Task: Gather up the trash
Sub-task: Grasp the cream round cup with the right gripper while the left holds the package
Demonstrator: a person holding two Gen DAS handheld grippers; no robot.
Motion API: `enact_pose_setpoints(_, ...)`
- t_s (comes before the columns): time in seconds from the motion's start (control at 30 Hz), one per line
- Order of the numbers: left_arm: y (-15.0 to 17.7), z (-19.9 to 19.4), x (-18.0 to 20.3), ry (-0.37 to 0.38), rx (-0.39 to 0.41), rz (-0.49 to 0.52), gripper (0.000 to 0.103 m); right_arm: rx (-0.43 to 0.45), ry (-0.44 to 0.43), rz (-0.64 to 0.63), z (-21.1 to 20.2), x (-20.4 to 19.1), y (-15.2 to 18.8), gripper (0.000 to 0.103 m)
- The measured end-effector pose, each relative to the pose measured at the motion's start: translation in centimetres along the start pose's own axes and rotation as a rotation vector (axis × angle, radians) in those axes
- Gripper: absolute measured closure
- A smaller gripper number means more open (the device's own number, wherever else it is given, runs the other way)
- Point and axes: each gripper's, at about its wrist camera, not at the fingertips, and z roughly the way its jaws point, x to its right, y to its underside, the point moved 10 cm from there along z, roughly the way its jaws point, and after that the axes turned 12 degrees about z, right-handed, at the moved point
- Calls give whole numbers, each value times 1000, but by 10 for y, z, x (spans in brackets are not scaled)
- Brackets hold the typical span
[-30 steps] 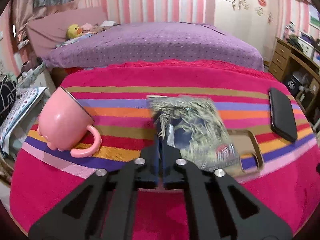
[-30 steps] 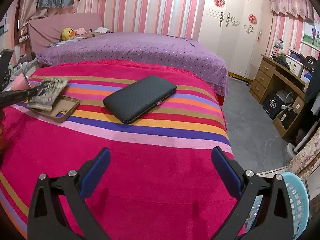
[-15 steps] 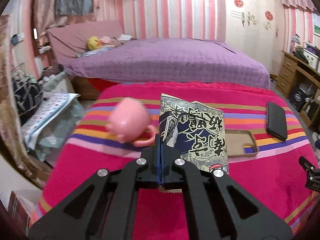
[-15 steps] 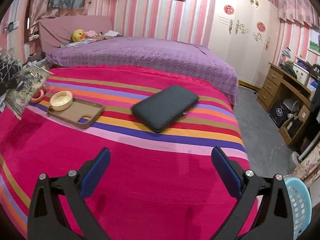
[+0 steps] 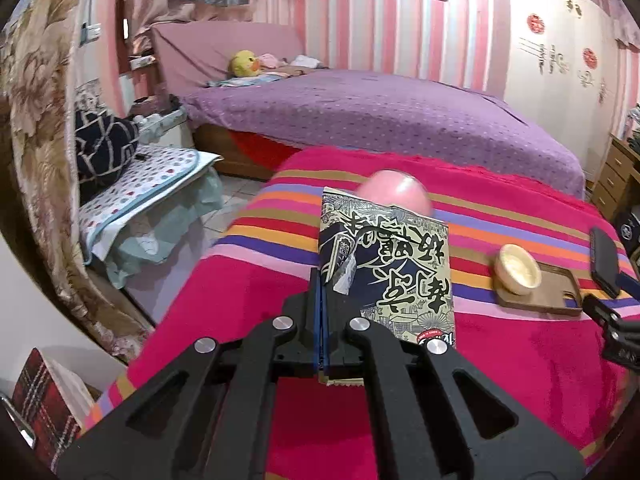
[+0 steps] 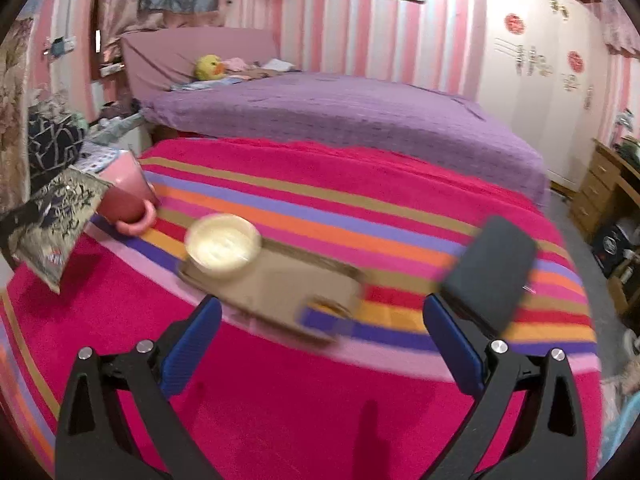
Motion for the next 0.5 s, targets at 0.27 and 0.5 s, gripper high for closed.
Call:
enact_pose_setpoints(0.27, 0, -1, -17, -14, 10, -20, 103, -90, -43, -76, 59, -60, -6, 5)
enact_pose_setpoints(0.5, -4, -4, -7, 6, 22, -14, 103, -102, -82, -98, 59, -60, -3, 42)
